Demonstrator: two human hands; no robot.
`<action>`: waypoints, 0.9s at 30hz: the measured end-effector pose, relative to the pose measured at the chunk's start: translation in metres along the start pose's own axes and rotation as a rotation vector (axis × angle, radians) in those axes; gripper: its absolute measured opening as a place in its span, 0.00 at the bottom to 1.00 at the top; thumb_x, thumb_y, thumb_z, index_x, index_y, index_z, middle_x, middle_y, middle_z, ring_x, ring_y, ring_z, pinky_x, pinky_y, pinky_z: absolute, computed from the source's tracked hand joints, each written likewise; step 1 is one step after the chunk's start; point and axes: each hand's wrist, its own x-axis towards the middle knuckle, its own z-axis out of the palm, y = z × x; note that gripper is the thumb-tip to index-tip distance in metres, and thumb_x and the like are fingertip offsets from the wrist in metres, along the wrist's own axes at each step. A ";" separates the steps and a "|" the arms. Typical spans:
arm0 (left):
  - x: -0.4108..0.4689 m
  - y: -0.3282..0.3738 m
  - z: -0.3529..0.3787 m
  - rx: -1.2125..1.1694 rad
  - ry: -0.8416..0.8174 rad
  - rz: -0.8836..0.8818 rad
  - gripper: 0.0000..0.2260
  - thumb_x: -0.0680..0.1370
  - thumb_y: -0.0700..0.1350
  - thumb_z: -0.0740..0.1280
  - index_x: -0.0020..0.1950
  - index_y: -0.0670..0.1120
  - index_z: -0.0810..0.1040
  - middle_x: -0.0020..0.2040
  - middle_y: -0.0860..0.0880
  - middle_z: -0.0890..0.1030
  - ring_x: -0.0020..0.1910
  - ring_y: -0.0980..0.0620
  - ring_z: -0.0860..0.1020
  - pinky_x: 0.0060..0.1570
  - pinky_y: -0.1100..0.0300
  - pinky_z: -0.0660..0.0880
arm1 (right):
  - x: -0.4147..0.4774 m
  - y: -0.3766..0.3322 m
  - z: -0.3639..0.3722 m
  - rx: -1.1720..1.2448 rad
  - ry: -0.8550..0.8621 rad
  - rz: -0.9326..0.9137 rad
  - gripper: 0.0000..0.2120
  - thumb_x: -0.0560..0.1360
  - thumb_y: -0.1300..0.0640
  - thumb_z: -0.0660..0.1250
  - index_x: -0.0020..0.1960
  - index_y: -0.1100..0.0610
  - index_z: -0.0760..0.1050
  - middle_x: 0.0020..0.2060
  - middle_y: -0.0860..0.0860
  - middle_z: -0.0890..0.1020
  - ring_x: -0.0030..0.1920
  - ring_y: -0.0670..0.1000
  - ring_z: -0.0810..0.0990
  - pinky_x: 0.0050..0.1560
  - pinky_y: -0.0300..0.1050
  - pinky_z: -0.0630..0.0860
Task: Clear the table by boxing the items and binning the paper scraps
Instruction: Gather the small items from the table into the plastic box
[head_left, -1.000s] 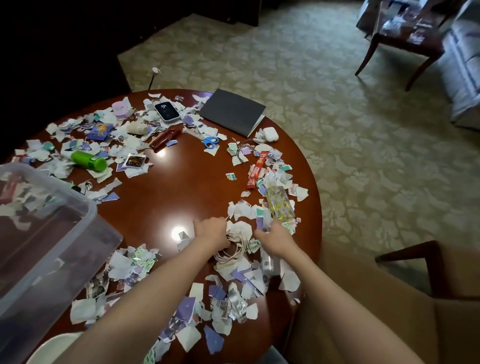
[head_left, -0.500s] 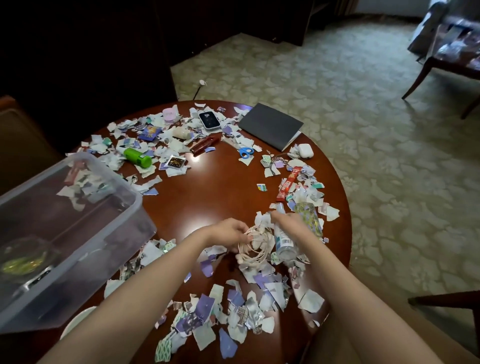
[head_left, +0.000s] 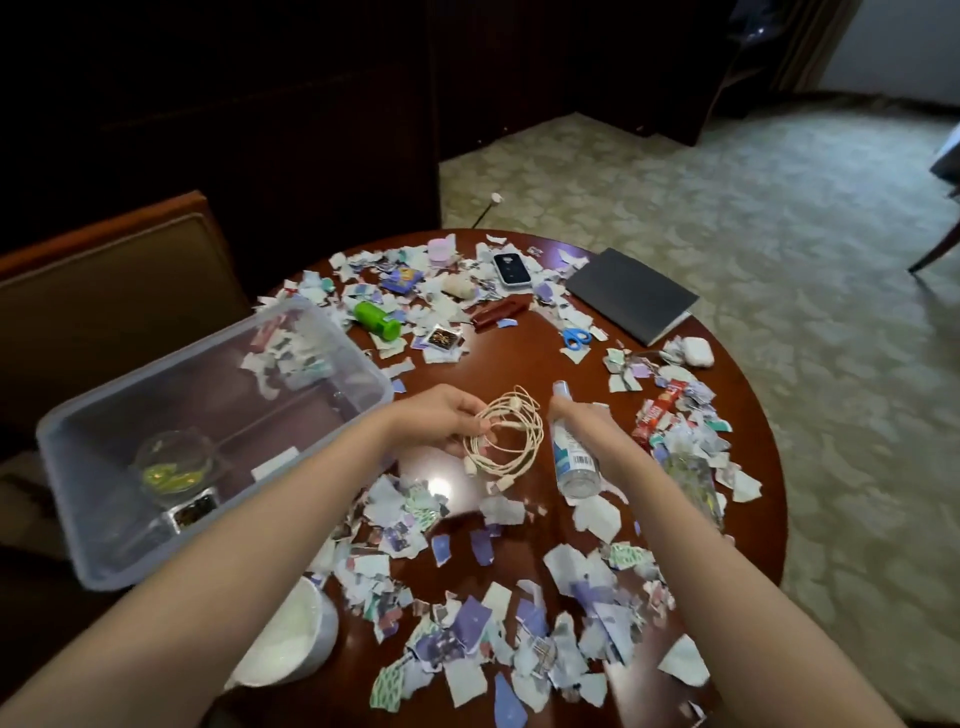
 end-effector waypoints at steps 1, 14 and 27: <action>-0.005 -0.001 -0.006 -0.009 0.015 -0.008 0.05 0.79 0.39 0.62 0.49 0.45 0.78 0.39 0.55 0.81 0.30 0.63 0.74 0.28 0.72 0.71 | -0.002 -0.004 0.006 0.008 -0.026 0.013 0.06 0.73 0.56 0.62 0.41 0.57 0.68 0.35 0.55 0.75 0.32 0.51 0.75 0.32 0.40 0.72; -0.001 -0.030 0.000 0.228 0.245 -0.071 0.08 0.77 0.38 0.65 0.56 0.42 0.72 0.41 0.48 0.74 0.34 0.52 0.74 0.27 0.62 0.73 | -0.009 0.000 0.027 0.536 -0.562 0.153 0.09 0.63 0.55 0.61 0.40 0.59 0.71 0.29 0.53 0.74 0.23 0.48 0.75 0.26 0.35 0.74; 0.005 -0.035 -0.005 0.070 0.069 -0.098 0.20 0.75 0.43 0.68 0.65 0.47 0.68 0.57 0.49 0.76 0.58 0.51 0.74 0.64 0.54 0.68 | -0.002 -0.001 0.030 0.539 -0.526 -0.070 0.10 0.62 0.59 0.60 0.43 0.58 0.66 0.30 0.55 0.74 0.23 0.49 0.73 0.25 0.35 0.73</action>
